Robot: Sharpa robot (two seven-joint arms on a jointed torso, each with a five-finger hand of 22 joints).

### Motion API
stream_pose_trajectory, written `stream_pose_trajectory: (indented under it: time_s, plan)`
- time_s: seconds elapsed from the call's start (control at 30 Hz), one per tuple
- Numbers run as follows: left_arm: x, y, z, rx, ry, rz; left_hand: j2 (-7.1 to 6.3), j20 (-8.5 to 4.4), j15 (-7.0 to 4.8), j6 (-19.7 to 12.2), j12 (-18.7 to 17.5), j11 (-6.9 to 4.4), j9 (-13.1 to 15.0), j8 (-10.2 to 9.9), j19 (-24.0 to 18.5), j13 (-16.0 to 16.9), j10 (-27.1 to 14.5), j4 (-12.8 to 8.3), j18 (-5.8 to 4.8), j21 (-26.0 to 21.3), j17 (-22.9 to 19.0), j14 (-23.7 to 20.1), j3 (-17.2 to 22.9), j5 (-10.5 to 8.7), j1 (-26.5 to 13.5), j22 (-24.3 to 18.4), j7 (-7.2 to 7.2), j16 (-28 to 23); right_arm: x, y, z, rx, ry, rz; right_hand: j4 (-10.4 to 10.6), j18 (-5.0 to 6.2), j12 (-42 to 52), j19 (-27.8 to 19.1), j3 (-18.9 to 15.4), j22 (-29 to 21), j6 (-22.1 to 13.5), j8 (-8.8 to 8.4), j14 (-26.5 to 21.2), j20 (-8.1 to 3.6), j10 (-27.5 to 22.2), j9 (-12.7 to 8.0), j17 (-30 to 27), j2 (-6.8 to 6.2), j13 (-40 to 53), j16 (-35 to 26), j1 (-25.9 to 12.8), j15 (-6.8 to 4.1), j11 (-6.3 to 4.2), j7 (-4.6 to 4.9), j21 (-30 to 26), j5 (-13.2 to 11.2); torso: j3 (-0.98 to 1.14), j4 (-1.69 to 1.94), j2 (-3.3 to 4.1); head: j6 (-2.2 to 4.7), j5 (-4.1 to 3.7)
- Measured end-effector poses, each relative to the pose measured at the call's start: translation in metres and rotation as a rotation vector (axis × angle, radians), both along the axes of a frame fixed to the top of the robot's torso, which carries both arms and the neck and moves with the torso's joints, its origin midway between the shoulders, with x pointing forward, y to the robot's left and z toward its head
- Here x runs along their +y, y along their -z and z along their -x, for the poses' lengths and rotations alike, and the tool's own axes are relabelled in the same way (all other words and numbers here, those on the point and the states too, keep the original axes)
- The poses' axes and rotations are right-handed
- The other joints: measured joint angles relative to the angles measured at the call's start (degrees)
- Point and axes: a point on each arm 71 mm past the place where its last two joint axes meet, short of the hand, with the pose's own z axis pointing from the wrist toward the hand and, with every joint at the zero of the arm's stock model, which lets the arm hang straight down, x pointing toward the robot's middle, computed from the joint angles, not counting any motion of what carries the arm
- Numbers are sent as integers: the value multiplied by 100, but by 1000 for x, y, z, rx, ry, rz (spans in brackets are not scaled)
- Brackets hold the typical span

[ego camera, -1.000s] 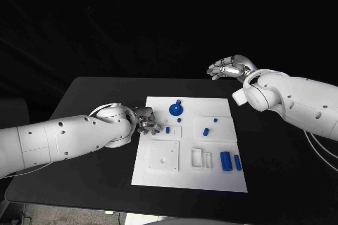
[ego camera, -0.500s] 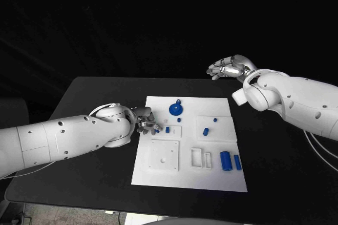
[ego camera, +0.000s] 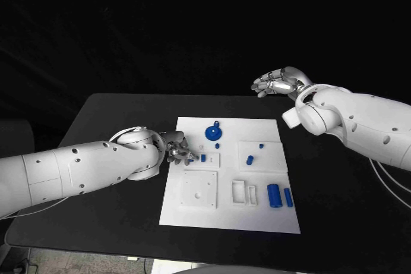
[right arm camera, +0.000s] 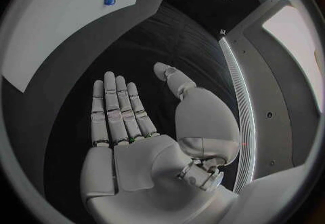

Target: Assemble the parts on the task board

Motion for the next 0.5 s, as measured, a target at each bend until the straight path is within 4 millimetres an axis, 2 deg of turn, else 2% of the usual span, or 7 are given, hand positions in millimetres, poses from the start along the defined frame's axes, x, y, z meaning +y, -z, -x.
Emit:
stream_pose_trajectory:
  time_s: [0.2, 0.33, 0.43, 0.5]
  plan:
    - [0, 0, 0, 0, -3, 3, -9, 0, 0, 1, 0, 0, -8, -2, 0, 0, 0, 15, 1, 0, -6, 0, -15, -4, -9, 0, 0, 0, 0, 0, 0, 0, 0, 0, 0, 0, 0, 0, 0, 0, 0, 0, 0, 0, 0, 0, 0, 0, -5, 0, 0, 0, 0, 0, 0, 0, -2, 3, -1, 1, -5]
    - [1, 0, 0, 0, -6, 4, -94, 0, 1, 9, 0, 0, -7, -2, 0, -3, 0, 134, 48, -4, -6, 1, -8, -3, -69, 6, -3, 0, 0, 0, 0, 0, -1, 0, 0, -1, 0, 0, 0, 0, 0, 0, 0, 0, 0, 0, 0, 0, -5, 0, 0, 0, 0, 0, 0, 0, -2, 3, -1, 4, -7]
    - [2, 1, -1, 1, -11, 6, -283, 0, 1, 10, 0, 1, -6, -1, 0, -10, 0, 313, 115, -40, -6, 1, -38, -87, -190, 15, -4, 0, 0, 0, 0, 1, -1, 0, 0, 0, 0, 0, 0, 0, -14, 0, 0, 0, 0, 0, 0, 0, -5, 0, 0, 0, 0, 15, 0, 0, -2, 3, -1, 8, -8]
    - [3, 1, -2, 5, -17, 10, -640, -1, 1, -16, 0, 1, 1, 4, 1, -9, 0, 573, 112, -40, -12, 1, 29, -113, -303, 15, -21, 0, 0, 0, 0, 1, -1, 0, 0, -1, 0, 0, 0, 0, -15, 0, 0, -1, 0, 0, -1, 0, -5, 0, 0, 0, 0, 15, 0, 0, -2, 3, -1, 12, -8]
